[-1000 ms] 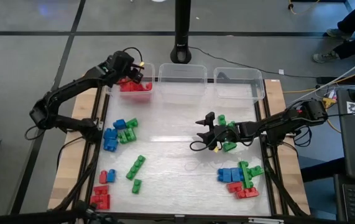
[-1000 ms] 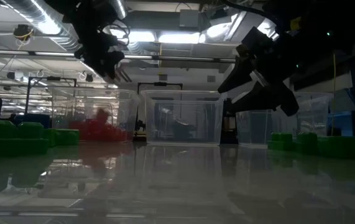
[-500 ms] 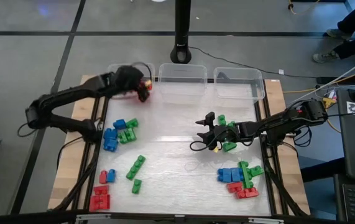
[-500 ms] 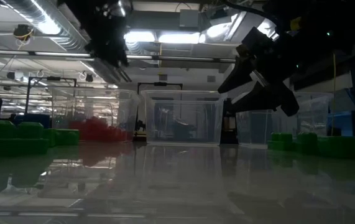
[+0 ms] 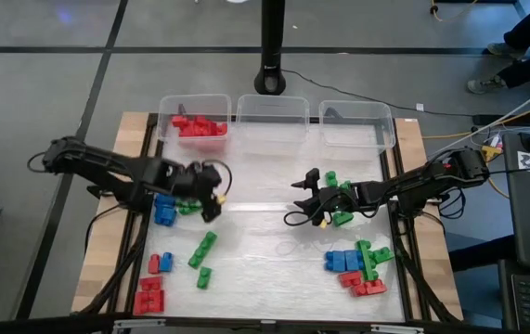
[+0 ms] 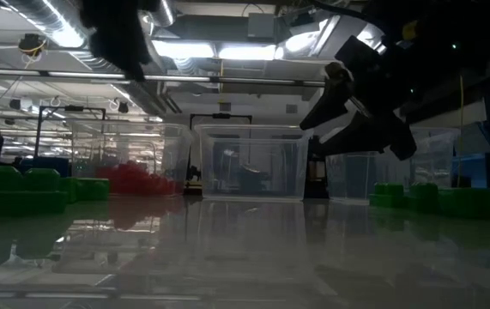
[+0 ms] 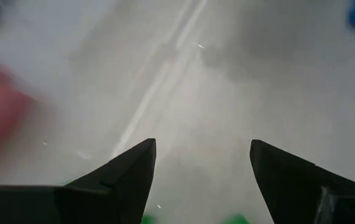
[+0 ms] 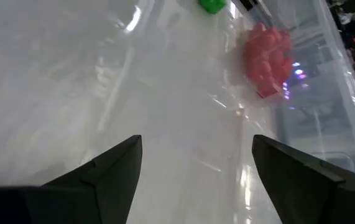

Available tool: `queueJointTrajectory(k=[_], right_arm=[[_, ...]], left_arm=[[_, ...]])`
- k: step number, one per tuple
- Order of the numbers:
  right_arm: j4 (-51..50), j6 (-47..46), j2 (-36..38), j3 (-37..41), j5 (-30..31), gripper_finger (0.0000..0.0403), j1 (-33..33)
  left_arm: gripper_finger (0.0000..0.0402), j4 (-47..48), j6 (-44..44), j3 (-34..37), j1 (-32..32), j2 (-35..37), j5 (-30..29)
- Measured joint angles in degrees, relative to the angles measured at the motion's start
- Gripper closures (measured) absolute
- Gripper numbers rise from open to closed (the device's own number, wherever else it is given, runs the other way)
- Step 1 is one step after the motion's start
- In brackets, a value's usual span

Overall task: Sort blocks
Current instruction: Put the red game piece into the left transparent bin

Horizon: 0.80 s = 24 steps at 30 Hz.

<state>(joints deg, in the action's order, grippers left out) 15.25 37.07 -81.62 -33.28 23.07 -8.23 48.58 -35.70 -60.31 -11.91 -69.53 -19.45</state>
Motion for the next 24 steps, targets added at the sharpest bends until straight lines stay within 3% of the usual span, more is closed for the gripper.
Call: queueJointTrajectory(k=[11,16,24], right_arm=[[-1.0,-5.5,0.0,0.0,-6.3,0.0097,0.0],[-1.1,-7.3,0.0,0.0,-7.8,0.0097,0.0],[-1.9,-9.7,0.0,0.0,-11.6,0.0097,0.0]], left_arm=[[0.0151,8.0,-29.6,0.0,-19.6,-6.5,0.8],[0.0151,10.0,-42.2,0.0,-26.1,-9.0,4.8],[0.0151,11.5,-54.7,0.0,-33.6,-14.0,15.8]])
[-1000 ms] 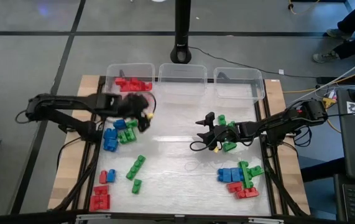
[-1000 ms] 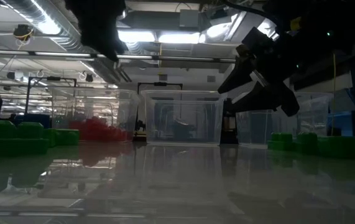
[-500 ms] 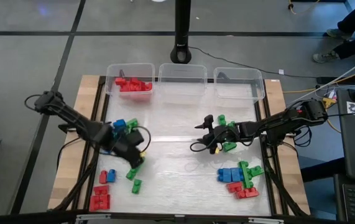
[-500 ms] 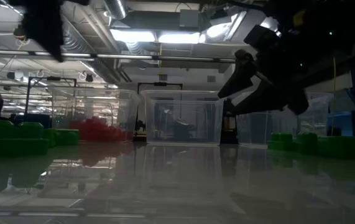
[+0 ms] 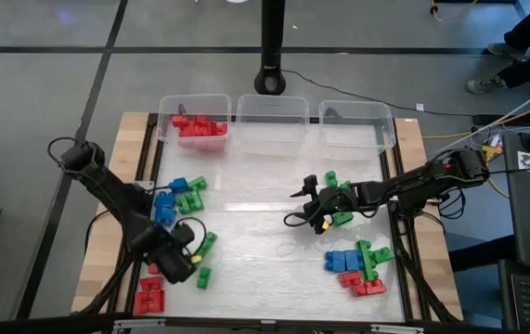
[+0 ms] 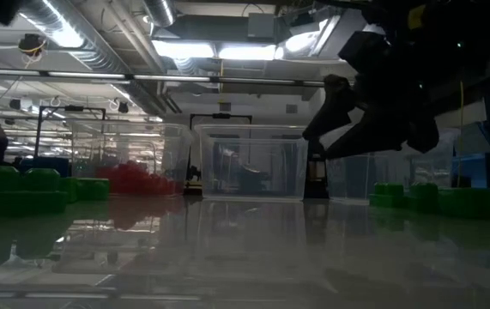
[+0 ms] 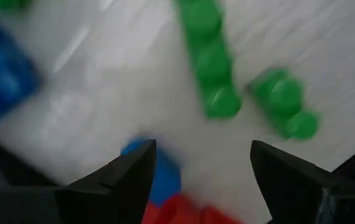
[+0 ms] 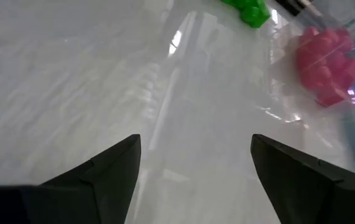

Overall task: Sort blocks
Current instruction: Put the red game piece into the left transparent bin

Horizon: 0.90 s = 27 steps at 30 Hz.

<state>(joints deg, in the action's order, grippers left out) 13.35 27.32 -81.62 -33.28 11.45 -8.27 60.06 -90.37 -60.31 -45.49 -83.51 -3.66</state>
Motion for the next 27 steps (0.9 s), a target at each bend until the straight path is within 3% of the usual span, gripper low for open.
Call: queueJointTrajectory(k=[10,27], right_arm=[[0.0,-1.7,0.0,0.0,-2.6,0.0097,0.0],[0.0,-1.8,0.0,0.0,-3.5,0.0097,0.0]], left_arm=[[0.0151,2.5,-6.3,0.0,-6.0,-5.0,8.4],[0.0151,4.2,11.0,0.1,-7.3,-13.3,5.4]])
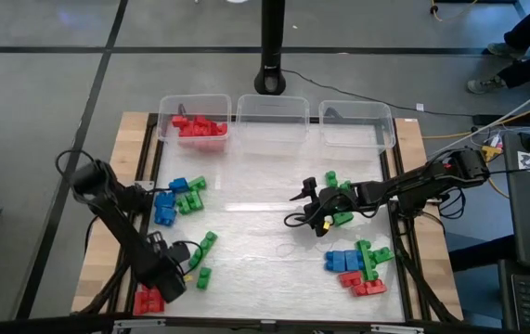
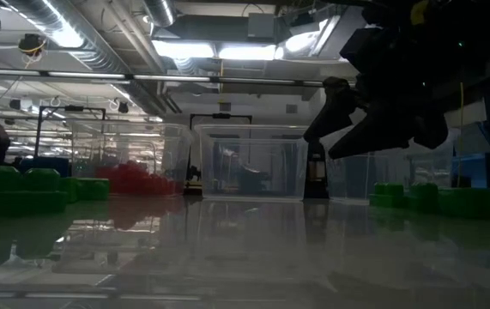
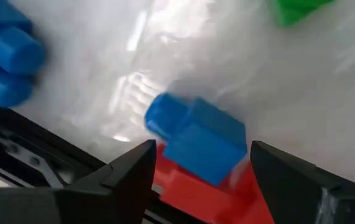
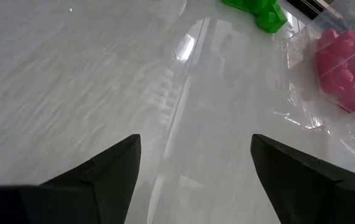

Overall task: Sort blocks
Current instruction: Put the red game piece into the left transparent bin

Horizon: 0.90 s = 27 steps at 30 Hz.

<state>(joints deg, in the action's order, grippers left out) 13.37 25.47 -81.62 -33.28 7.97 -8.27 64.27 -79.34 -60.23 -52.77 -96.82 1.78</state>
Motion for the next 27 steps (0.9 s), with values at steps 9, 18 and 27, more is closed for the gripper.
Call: queueJointTrajectory(k=[9,18,27], right_arm=[[0.0,0.0,0.0,0.0,0.0,0.0097,0.0],[0.0,0.0,0.0,0.0,0.0,0.0097,0.0],[0.0,0.1,0.0,0.0,0.0,0.0097,0.0]], left_arm=[[0.0151,5.8,4.3,0.0,3.3,-1.5,-10.9],[0.0151,18.6,-1.3,-4.8,7.3,-1.2,-14.1],[0.0151,14.3,-27.2,-10.1,3.2,2.2,1.5]])
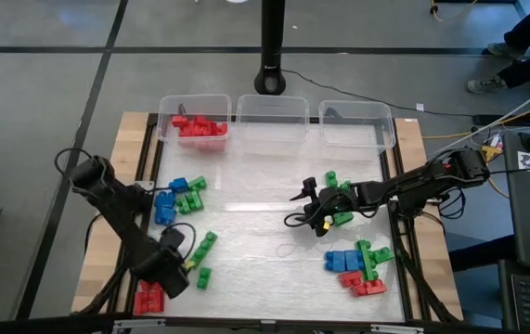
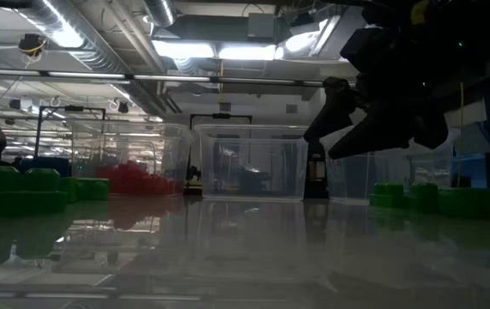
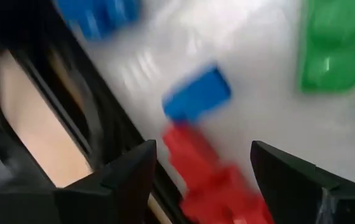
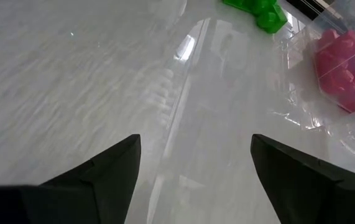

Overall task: Sort blocks
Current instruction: Put the red game piece into the left transparent bin

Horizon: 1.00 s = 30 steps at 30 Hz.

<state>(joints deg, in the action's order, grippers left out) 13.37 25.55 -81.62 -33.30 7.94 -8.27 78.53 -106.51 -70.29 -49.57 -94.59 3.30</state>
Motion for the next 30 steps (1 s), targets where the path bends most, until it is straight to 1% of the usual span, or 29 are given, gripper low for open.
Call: queueJointTrajectory(k=[4,7,9,14,21,24,30], right_arm=[[0.0,0.0,0.0,0.0,0.0,0.0097,0.0],[0.0,0.0,0.0,0.0,0.0,0.0097,0.0],[0.0,-0.1,0.0,0.0,0.0,0.0097,0.0],[0.0,-1.1,0.0,0.0,0.0,0.0097,0.0],[0.0,-1.1,0.0,0.0,0.0,0.0097,0.0],[0.0,-1.1,0.0,0.0,0.0,0.0097,0.0],[0.0,-1.2,0.0,0.0,0.0,0.0097,0.0]], left_arm=[[0.0151,-5.7,-9.2,2.6,-2.3,0.0,4.5],[0.0151,-8.1,-13.3,5.0,-2.7,-0.1,7.5],[0.0151,-8.6,-14.2,6.6,-2.7,-0.1,8.4],[0.0151,-10.2,-14.3,9.6,-2.6,-0.1,8.6],[0.0151,-19.4,-16.0,14.8,-2.5,-0.1,9.4],[0.0151,-19.3,-16.5,16.3,-2.5,-0.1,11.1],[0.0151,-21.7,-16.3,17.8,-2.6,-0.1,11.1]])
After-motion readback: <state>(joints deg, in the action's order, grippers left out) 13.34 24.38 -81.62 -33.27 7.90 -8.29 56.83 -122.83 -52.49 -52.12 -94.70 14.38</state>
